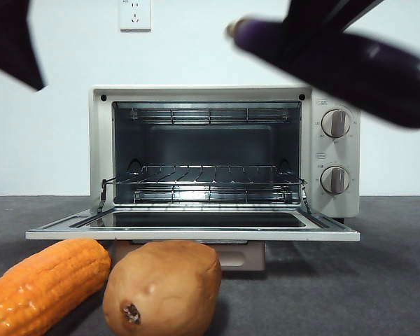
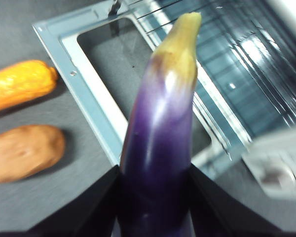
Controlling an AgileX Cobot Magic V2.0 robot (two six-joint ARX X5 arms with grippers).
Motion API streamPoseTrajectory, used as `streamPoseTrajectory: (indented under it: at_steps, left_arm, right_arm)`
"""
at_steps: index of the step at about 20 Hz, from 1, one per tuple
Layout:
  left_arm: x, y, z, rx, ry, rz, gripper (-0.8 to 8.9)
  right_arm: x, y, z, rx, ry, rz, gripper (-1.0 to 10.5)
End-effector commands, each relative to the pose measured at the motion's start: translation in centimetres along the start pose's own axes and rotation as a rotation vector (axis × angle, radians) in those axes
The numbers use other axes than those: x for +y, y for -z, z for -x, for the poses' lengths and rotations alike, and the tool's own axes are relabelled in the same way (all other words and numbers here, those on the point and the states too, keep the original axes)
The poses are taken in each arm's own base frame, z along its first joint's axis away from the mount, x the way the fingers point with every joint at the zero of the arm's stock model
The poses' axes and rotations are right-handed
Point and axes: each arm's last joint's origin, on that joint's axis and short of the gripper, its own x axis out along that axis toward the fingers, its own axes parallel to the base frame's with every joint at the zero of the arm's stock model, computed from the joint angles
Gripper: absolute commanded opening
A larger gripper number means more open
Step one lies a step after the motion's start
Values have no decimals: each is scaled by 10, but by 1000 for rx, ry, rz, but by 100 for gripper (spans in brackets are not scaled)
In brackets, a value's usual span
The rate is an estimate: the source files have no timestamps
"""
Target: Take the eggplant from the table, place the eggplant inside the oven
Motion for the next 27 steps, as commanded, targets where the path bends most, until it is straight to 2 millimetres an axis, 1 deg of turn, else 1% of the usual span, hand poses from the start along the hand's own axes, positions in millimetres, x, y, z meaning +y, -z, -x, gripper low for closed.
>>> streamPoseTrajectory:
  at_steps: [1, 3, 5, 7, 9, 11, 15, 19, 21, 23, 25, 27]
  left_arm:
    - [13, 14, 1, 2, -6, 62, 4]
    - [26, 25, 3, 0, -2, 116, 4]
    - [36, 32, 3, 2, 29, 165, 4]
    - [44, 37, 2, -5, 68, 203, 4]
    - [49, 37, 3, -15, 77, 225, 4]
    - [51, 37, 3, -27, 81, 233, 4]
    - [52, 36, 4, -31, 94, 231, 4]
    - [51, 36, 4, -32, 115, 229, 4]
    - [51, 36, 4, -32, 116, 229, 4]
    - [51, 36, 4, -32, 116, 229, 4]
    - [51, 36, 4, -31, 116, 228, 4]
    - [51, 36, 4, -32, 116, 228, 4]
  right_arm:
    - [3, -16, -24, 37, -1, 95, 132]
    - [3, -29, -45, 102, 63, 133, 132]
    - [3, -45, -64, 147, 130, 200, 132]
    - [1, -62, -85, 167, 200, 288, 132]
    - [0, -74, -108, 172, 260, 351, 132]
    - [0, -80, -132, 173, 323, 391, 132]
    - [1, -82, -165, 172, 436, 444, 132]
    - [1, -83, -188, 146, 487, 483, 132]
    - [4, -81, -195, 163, 479, 512, 141]
    - [4, -79, -200, 167, 477, 508, 189]
    - [4, -79, -201, 162, 478, 486, 276]
    - [4, -79, -201, 160, 479, 479, 294]
